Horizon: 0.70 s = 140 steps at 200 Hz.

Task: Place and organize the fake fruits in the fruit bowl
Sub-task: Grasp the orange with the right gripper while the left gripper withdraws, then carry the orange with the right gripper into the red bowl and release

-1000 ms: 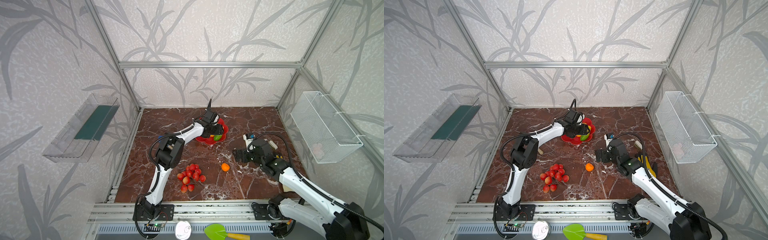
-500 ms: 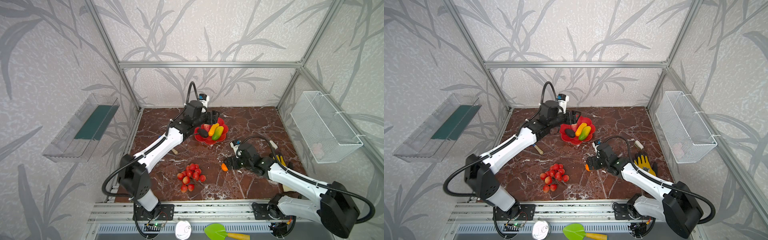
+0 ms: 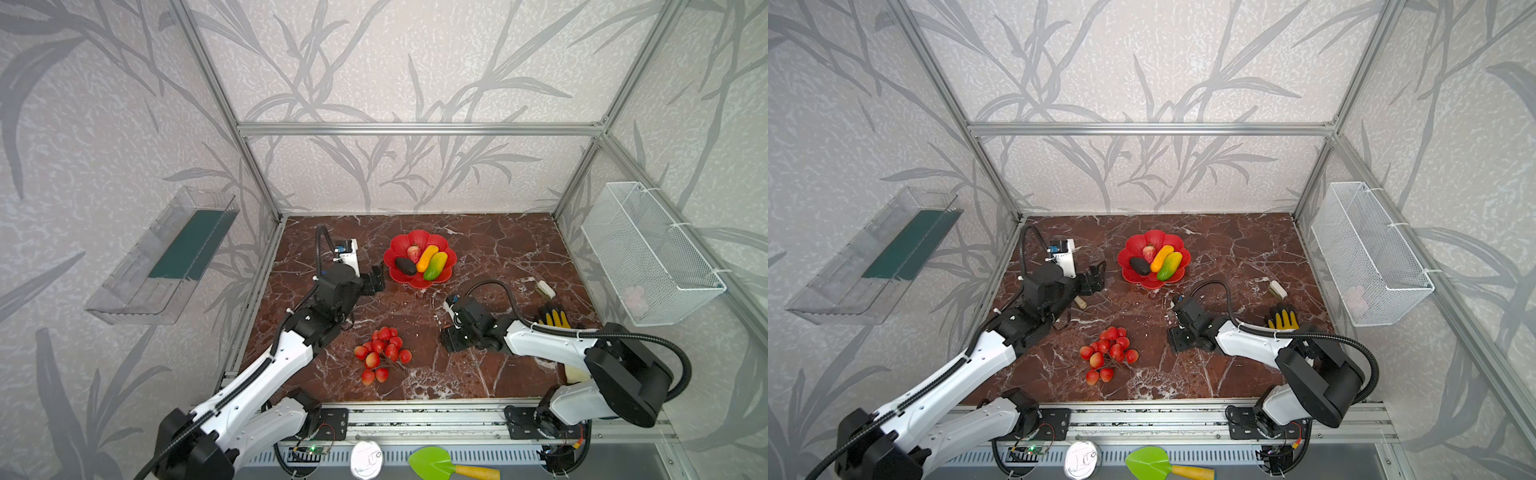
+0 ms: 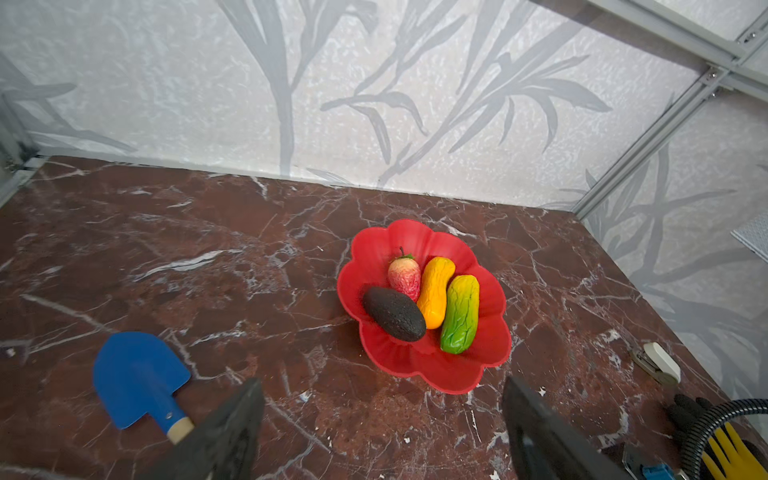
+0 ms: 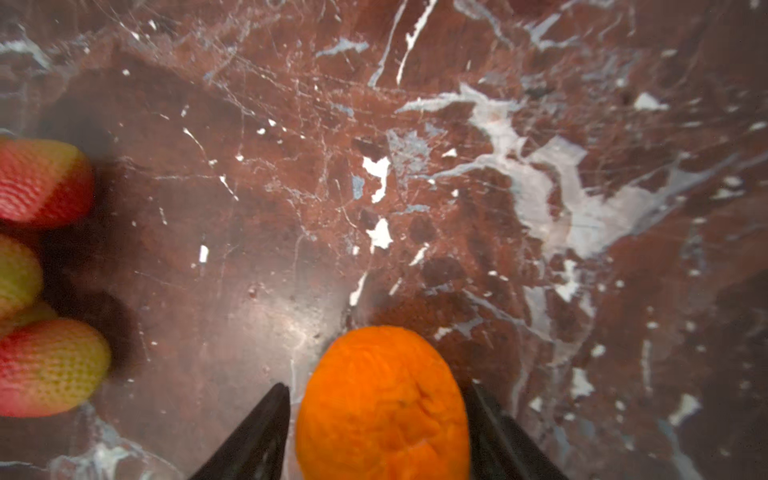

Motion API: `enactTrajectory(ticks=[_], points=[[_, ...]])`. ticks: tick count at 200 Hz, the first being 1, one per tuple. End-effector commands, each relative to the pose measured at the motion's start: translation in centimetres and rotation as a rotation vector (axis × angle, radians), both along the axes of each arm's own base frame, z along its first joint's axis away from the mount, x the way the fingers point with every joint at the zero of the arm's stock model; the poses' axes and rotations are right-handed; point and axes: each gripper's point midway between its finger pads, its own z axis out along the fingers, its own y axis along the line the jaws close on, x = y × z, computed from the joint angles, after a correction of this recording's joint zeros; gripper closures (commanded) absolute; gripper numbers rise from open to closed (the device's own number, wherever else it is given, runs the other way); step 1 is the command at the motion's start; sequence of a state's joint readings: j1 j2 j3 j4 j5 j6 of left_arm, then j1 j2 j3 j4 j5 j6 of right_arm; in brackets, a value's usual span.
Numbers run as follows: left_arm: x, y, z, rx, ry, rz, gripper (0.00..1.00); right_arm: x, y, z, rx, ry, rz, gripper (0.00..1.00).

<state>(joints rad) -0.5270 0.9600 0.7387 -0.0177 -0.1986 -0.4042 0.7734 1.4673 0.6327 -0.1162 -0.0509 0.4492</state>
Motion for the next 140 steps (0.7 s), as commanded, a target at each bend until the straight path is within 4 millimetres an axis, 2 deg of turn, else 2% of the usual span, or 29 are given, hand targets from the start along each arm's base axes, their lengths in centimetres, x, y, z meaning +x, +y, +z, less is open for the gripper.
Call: enactTrajectory(ticks=[1, 32, 60, 74, 106, 140], points=[[-1.0, 2.4, -0.5, -0.007, 0.003, 0.090, 0.10, 0.6, 1.0, 0.3, 0.011, -0.011, -0.007, 0.39], [-2.0, 3.5, -0.9, -0.012, 0.006, 0.113, 0.09, 1.2, 1.1, 0.4, -0.009, -0.029, -0.009, 0.43], [-2.6, 3.9, -1.8, -0.005, 0.031, 0.117, 0.09, 1.6, 1.0, 0.6, -0.036, -0.046, 0.005, 0.55], [-2.9, 4.0, -2.1, -0.007, 0.040, 0.119, 0.09, 1.9, 1.1, 1.3, -0.041, -0.066, 0.014, 0.62], [-3.8, 4.6, -2.4, -0.021, 0.046, 0.128, 0.08, 3.8, 1.6, 5.3, -0.031, -0.186, 0.027, 0.67], [-5.0, 4.8, -2.9, -0.029, 0.059, 0.107, 0.09, 7.5, 3.1, 10.1, -0.028, -0.355, 0.048, 0.68]])
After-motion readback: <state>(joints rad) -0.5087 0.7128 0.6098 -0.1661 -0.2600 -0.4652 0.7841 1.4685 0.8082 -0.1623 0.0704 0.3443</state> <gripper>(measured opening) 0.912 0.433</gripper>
